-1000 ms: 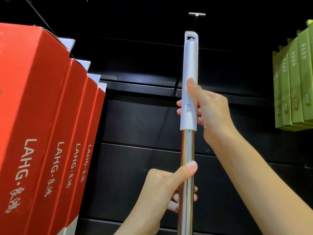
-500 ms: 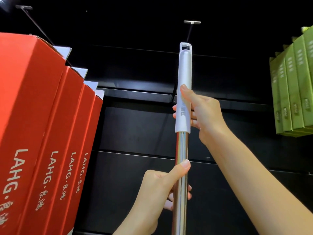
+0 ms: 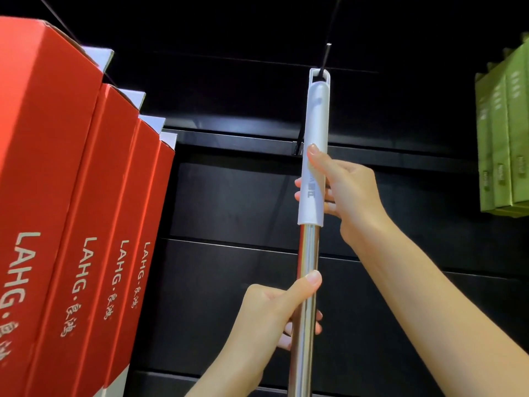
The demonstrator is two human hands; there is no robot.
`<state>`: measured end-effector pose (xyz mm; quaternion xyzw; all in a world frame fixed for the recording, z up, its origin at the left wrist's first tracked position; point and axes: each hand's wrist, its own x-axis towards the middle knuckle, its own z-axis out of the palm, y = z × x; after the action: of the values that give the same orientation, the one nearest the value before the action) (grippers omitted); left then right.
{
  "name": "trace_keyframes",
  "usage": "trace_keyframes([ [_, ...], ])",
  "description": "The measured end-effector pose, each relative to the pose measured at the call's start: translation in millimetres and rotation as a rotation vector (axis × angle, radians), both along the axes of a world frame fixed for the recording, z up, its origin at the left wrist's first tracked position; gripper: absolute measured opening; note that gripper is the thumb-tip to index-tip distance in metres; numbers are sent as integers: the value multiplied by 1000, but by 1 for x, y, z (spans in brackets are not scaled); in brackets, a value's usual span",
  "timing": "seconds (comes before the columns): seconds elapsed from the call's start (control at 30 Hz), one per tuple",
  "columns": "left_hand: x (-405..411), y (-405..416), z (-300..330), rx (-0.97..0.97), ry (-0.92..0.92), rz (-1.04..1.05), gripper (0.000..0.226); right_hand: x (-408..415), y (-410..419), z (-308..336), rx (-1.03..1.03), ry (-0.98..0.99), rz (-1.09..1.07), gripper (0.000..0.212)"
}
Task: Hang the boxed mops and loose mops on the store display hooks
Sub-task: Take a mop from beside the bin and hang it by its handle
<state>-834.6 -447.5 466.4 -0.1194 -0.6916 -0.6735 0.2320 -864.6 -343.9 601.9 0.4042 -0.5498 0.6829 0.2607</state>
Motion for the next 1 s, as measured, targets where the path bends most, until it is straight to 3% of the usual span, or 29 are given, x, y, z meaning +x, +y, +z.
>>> trace_keyframes([
  [0.37,-36,-16,-7,-69,-36,13,66,-38,-14,-6,63,-61,-95,27],
  [0.6,-72,-26,-11,-95,-22,131,61,-66,-29,-9,60,-98,-181,46],
  [1.0,-131,-39,-11,-113,-54,193,56,-126,-50,-11,87,-201,-207,32],
])
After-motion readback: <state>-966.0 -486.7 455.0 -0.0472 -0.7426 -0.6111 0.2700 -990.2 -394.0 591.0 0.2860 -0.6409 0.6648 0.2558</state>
